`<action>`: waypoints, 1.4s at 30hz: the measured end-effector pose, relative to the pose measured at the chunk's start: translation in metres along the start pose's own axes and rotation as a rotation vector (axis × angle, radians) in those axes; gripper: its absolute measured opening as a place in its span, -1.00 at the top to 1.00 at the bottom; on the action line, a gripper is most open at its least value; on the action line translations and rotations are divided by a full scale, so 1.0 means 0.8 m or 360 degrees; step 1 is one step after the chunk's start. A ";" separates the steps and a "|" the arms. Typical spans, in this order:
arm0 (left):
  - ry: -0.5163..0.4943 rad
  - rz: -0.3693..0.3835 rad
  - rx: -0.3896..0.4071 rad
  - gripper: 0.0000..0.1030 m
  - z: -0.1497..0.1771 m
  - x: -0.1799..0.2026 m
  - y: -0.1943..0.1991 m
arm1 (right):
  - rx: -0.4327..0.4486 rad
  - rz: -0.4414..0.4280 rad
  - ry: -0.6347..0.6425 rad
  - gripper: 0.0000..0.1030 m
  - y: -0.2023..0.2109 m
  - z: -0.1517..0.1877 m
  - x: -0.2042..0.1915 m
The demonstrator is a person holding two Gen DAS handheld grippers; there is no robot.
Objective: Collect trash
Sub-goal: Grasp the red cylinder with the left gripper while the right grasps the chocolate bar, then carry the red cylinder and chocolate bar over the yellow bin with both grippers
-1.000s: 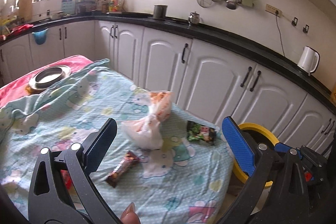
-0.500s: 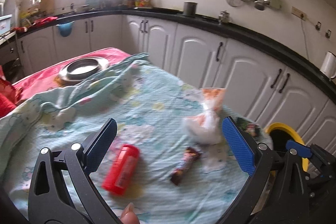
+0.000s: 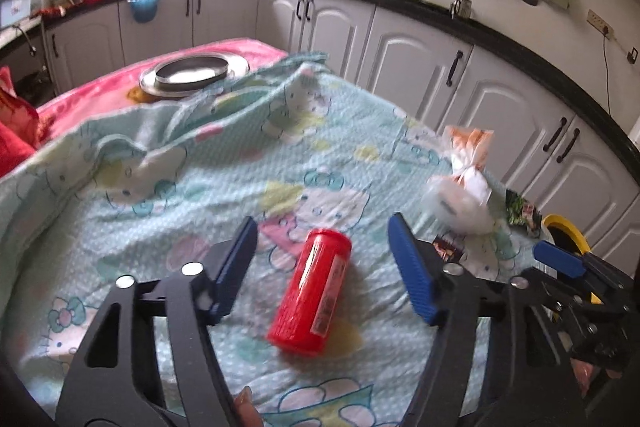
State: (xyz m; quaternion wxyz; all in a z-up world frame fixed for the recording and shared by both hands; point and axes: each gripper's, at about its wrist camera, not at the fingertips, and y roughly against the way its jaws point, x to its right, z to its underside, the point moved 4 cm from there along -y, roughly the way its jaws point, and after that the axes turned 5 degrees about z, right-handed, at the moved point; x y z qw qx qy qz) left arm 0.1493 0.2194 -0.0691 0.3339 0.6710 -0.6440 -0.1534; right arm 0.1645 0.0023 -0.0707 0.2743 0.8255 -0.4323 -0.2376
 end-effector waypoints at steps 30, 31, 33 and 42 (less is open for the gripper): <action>0.0063 0.0148 -0.0288 0.46 0.054 -0.012 -0.050 | -0.0294 -0.0124 -0.0013 0.73 -0.095 0.023 -0.026; 0.0053 0.0146 -0.0291 0.46 0.055 -0.010 -0.050 | -0.0294 -0.0129 -0.0014 0.73 -0.092 0.025 -0.024; 0.0047 0.0146 -0.0294 0.47 0.056 -0.004 -0.049 | -0.0293 -0.0130 -0.0004 0.74 -0.086 0.029 -0.022; 0.0001 0.0214 -0.0289 0.48 0.064 0.036 -0.046 | -0.0266 -0.0101 0.0040 0.75 -0.050 0.050 -0.002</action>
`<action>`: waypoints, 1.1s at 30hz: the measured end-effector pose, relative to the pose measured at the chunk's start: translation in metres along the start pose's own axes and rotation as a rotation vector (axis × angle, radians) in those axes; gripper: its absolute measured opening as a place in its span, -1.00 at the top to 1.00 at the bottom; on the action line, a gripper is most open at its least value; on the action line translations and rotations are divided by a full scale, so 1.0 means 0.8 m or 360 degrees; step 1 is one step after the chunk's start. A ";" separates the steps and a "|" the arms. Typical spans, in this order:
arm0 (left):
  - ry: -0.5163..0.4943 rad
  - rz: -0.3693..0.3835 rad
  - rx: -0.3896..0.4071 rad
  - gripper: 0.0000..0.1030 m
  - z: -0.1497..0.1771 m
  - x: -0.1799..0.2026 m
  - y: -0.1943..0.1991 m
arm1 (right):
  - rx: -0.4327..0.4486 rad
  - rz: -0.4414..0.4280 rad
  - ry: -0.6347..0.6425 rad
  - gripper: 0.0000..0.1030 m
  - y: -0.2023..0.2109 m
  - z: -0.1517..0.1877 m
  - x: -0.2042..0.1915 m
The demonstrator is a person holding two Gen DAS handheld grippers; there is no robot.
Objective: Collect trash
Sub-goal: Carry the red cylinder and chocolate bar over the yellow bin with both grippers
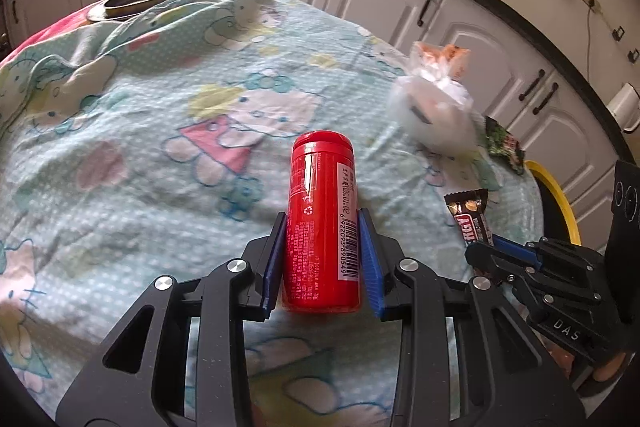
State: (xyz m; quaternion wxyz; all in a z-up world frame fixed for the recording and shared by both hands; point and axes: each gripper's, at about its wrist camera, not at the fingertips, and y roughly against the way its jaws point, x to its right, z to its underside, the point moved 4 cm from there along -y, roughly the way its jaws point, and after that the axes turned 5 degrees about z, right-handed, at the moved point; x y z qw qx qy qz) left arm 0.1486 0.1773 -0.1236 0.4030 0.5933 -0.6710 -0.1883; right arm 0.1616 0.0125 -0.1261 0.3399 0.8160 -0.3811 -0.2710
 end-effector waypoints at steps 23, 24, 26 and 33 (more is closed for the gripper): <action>-0.0267 0.0238 0.0156 0.48 -0.039 0.165 0.022 | 0.0304 0.0195 -0.0137 0.75 0.142 0.020 0.110; -0.0275 0.0245 0.0158 0.48 -0.040 0.171 0.022 | 0.0312 0.0208 -0.0142 0.75 0.148 0.020 0.115; -0.0298 0.0265 0.0163 0.48 -0.041 0.186 0.021 | 0.0325 0.0227 -0.0148 0.75 0.157 0.023 0.123; -0.0367 0.0328 0.0175 0.48 -0.046 0.229 0.017 | 0.0367 0.0291 -0.0186 0.75 0.184 0.032 0.152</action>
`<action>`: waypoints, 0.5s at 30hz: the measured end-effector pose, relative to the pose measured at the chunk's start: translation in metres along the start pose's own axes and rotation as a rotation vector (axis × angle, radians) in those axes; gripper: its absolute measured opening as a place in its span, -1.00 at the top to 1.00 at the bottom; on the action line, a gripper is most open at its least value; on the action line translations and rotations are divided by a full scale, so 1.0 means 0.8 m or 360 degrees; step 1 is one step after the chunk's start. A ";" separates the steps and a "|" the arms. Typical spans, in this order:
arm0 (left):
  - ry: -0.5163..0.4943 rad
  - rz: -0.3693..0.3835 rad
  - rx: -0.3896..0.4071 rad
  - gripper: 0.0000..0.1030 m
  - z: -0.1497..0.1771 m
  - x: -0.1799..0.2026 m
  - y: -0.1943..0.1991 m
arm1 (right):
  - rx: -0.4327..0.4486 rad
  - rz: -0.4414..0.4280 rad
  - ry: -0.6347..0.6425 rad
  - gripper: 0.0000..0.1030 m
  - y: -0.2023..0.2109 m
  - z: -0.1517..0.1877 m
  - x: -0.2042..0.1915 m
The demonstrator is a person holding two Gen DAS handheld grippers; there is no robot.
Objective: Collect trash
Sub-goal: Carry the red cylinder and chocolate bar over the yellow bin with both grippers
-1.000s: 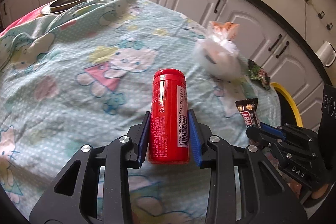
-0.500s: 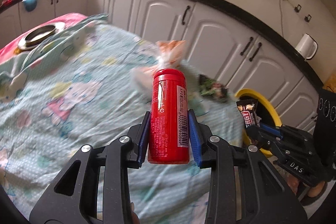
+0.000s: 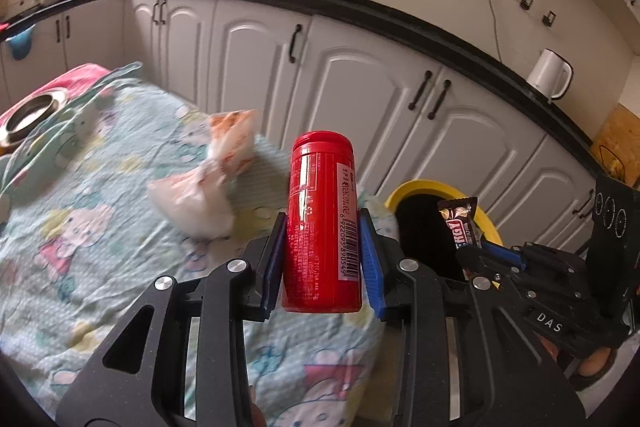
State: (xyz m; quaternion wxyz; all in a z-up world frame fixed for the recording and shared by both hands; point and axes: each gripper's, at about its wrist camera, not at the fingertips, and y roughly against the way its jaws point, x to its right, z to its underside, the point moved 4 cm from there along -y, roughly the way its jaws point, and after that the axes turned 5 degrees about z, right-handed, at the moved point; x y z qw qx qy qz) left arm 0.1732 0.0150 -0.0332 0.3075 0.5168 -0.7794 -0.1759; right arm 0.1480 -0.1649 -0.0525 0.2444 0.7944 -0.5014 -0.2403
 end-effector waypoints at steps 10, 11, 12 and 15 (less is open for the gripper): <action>-0.0078 0.0088 0.0008 0.48 -0.015 0.046 -0.019 | 0.0055 0.0100 -0.0076 0.75 0.028 0.002 0.048; -0.0084 0.0095 0.0007 0.48 -0.017 0.050 -0.021 | 0.0057 0.0106 -0.0083 0.75 0.030 0.002 0.052; -0.0092 0.0104 0.0006 0.48 -0.018 0.055 -0.024 | 0.0060 0.0115 -0.0091 0.75 0.032 0.002 0.057; -0.0109 0.0127 0.0002 0.48 -0.020 0.066 -0.031 | 0.0070 0.0148 -0.0115 0.75 0.038 0.005 0.071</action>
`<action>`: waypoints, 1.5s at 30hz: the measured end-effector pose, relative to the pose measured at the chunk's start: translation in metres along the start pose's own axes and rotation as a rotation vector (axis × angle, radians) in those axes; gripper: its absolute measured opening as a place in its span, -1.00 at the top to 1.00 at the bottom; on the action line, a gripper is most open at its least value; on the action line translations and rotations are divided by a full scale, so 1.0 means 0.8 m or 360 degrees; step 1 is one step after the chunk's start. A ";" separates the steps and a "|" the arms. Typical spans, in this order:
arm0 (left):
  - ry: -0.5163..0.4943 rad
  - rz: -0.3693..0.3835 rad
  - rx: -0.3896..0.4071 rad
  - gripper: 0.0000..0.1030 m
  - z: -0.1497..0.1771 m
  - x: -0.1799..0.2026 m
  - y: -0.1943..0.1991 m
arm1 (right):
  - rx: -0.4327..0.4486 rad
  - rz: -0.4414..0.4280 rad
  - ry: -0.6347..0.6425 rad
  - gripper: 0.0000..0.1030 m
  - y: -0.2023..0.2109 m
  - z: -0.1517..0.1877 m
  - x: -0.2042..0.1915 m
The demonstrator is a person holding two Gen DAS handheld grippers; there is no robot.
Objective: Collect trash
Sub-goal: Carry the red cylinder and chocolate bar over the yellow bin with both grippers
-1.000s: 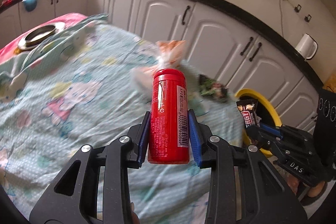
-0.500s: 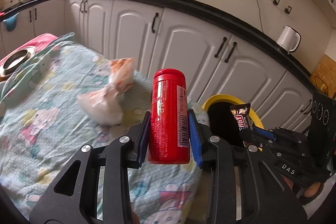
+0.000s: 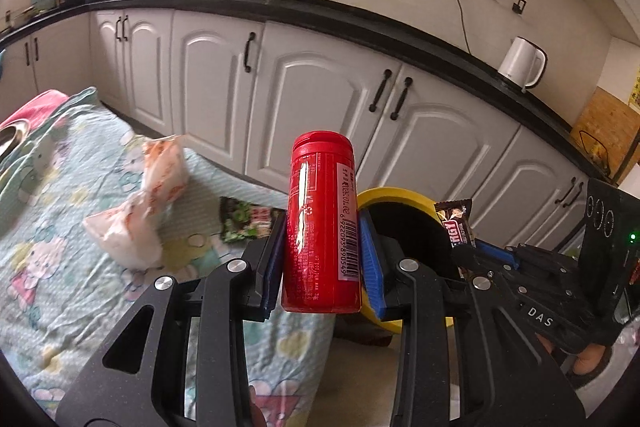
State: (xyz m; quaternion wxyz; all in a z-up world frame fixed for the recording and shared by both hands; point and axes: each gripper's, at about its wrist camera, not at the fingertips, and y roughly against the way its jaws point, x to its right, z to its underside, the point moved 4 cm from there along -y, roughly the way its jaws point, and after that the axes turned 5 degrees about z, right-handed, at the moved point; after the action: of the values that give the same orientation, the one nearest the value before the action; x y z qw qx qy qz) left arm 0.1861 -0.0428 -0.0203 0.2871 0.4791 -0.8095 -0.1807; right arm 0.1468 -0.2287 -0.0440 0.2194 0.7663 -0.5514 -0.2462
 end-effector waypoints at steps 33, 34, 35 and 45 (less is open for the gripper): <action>-0.0169 0.0219 -0.0167 0.48 -0.002 0.112 -0.124 | -0.0022 0.0268 -0.0250 0.75 0.012 0.034 0.140; -0.0172 0.0226 -0.0180 0.48 -0.001 0.115 -0.129 | -0.0030 0.0273 -0.0258 0.75 0.010 0.036 0.144; -0.0174 0.0230 -0.0186 0.48 0.001 0.116 -0.132 | -0.0036 0.0276 -0.0263 0.75 0.009 0.038 0.145; -0.0181 0.0243 -0.0295 0.48 0.016 0.123 -0.175 | -0.0143 0.0285 -0.0326 0.73 -0.014 0.057 0.166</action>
State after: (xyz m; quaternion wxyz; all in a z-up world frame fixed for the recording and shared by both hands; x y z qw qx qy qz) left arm 0.2351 -0.1957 -0.0807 0.2966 0.3765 -0.8384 -0.2594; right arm 0.1625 -0.3547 -0.1043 0.2173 0.6742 -0.6255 -0.3271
